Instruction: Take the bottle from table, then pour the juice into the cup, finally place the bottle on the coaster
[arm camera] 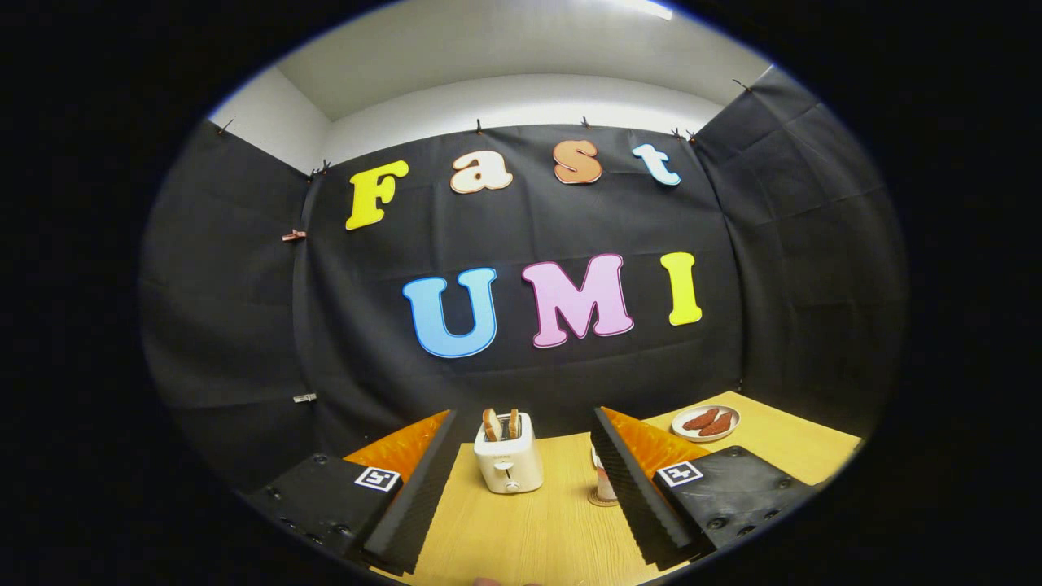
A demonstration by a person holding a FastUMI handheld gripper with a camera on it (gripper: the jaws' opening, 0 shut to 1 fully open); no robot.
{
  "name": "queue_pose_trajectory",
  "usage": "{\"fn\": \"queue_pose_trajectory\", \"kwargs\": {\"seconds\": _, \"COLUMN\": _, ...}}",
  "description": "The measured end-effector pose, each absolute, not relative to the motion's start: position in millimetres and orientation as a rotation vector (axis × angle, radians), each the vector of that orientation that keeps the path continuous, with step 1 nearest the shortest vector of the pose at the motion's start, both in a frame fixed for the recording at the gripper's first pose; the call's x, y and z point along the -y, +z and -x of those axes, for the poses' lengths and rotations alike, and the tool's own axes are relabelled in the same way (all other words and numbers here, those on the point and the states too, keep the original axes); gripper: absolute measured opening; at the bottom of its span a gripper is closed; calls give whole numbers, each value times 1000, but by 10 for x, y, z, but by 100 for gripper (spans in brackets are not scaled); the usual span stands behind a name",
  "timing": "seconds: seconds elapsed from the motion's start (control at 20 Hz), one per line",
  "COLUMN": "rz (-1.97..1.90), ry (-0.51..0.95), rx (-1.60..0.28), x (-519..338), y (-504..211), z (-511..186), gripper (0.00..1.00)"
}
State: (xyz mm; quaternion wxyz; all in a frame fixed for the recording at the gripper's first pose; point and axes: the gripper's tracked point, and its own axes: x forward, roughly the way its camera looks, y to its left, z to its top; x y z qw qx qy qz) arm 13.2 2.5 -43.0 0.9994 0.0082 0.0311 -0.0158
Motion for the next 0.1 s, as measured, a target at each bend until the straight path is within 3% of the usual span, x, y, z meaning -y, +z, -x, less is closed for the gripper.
{"fn": "queue_pose_trajectory", "kwargs": {"seconds": 0.1, "rz": 13, "ry": -22, "rx": -79, "x": -34, "y": -479, "z": -140, "gripper": 98}}
